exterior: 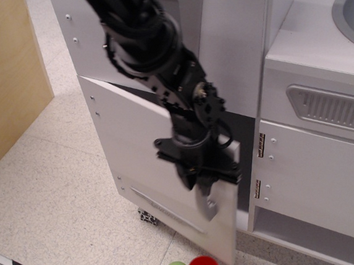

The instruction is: Open low fridge

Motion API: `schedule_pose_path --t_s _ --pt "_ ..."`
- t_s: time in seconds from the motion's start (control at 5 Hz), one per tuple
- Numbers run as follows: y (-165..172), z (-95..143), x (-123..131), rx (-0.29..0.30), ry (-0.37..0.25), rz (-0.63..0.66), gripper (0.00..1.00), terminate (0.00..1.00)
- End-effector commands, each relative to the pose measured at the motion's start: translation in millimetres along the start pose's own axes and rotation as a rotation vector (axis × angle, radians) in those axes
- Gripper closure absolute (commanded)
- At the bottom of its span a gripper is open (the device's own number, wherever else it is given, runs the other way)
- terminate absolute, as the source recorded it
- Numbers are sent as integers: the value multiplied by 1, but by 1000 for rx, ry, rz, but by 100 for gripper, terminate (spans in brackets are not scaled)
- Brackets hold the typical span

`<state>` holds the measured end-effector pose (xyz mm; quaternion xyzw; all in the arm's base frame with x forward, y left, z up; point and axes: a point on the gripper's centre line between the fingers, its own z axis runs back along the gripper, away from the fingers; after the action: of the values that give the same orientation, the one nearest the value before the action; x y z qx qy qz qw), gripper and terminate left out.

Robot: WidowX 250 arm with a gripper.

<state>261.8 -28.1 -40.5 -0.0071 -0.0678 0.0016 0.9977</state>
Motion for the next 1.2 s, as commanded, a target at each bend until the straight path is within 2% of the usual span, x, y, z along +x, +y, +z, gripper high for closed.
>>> schedule_pose_path --t_s 0.0,0.2,0.4,0.6,0.8,1.0 --pt "-10 55 -1 -16 -19 -28 0 0" --pt "-21 87 2 -120 -40 -12 0 0" --pt "-35 104 14 -204 -69 16 0 0" --pt "-44 113 35 -220 -145 68 0 0" --pt "-50 91 54 -195 -143 71 0 0" --pt "-51 74 65 -124 -192 93 0 0"
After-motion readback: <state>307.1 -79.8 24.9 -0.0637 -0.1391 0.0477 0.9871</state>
